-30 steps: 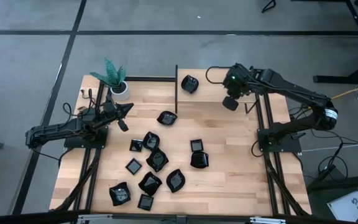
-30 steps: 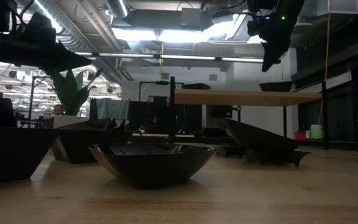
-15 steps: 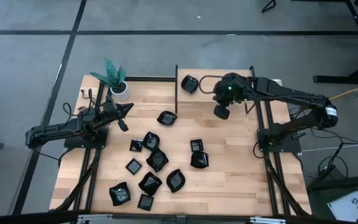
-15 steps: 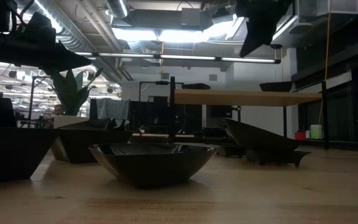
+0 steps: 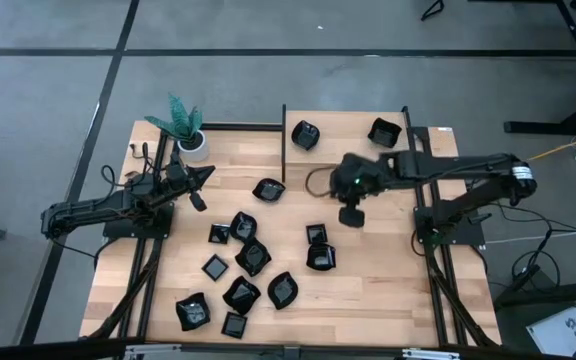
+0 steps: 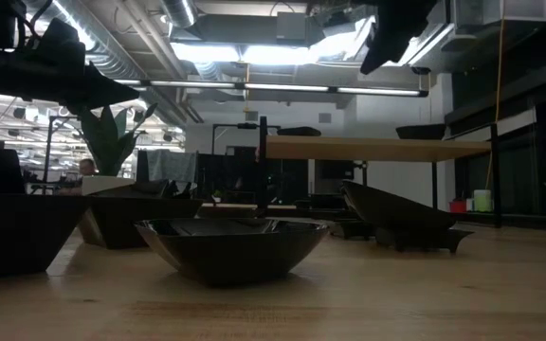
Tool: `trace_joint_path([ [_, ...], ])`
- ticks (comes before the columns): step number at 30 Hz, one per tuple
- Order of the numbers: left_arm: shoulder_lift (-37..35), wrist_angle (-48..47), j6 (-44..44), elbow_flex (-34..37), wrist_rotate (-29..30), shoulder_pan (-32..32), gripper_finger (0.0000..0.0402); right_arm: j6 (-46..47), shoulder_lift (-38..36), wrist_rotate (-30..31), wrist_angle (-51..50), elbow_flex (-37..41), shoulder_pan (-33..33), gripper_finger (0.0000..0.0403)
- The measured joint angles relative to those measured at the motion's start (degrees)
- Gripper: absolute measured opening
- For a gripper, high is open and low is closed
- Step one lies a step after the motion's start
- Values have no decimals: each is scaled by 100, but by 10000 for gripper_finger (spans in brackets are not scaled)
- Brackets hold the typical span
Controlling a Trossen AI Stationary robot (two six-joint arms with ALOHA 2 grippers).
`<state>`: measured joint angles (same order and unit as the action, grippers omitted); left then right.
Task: Pick & Place Mini shaped plates
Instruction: Stack the black leaf-shaped plate on top of the black leaf-shaped plate on the shelf
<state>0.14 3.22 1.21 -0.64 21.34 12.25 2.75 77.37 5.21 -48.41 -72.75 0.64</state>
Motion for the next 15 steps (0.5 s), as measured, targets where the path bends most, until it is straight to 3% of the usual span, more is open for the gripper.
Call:
trace_joint_path([
  [15,-2,2,0,2,0,0,4,310,1309,-800,234,0,-1169,33],
])
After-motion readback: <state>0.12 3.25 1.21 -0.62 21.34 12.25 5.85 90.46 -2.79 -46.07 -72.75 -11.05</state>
